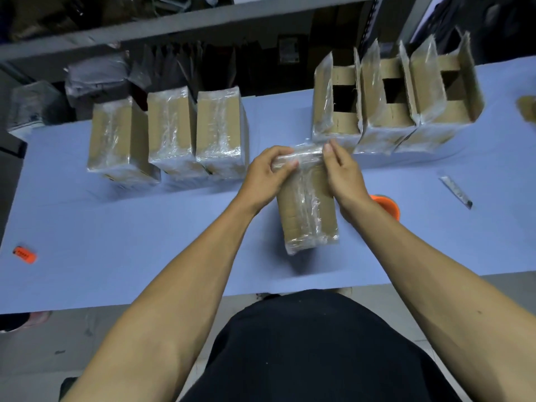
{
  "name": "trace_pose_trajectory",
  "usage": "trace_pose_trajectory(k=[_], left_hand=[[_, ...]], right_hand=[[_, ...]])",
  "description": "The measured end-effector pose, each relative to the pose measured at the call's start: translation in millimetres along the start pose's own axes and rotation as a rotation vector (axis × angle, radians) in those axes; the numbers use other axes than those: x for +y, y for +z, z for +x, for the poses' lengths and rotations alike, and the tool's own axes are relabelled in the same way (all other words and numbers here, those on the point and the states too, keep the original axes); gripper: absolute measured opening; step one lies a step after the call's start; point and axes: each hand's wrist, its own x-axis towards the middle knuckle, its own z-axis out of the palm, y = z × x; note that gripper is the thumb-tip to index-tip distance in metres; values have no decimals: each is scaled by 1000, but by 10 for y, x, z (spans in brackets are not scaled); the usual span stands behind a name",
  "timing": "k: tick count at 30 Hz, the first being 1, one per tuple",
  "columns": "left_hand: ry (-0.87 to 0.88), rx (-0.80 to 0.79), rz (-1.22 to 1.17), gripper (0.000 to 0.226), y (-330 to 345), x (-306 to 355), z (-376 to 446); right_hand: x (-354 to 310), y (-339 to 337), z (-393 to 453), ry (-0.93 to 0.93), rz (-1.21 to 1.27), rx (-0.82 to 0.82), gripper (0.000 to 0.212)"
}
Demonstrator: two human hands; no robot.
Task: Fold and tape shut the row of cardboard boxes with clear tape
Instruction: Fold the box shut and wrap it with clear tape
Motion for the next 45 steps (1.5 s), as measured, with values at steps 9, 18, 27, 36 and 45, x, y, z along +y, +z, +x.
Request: trace_pose_trajectory(k=[9,18,27,36,45], left_hand=[[-350,425,155,37,61,-419,-372],[-349,177,167,62,-295,-483,-277],[-458,276,82,42,-229,-563,-487],[-341,18,354,36,-229,-519,-713],[-410,-23,107,72,111,-364,-451]], right_hand=[[557,-202,-290,21,-600,92,68],[505,-78,-172,-114,-481,42,36],[594,-40,-322,-18,-324,141,30],[514,-43,-229,-42,-334,165,30],[430,-18,-132,-184,-396,12,28]])
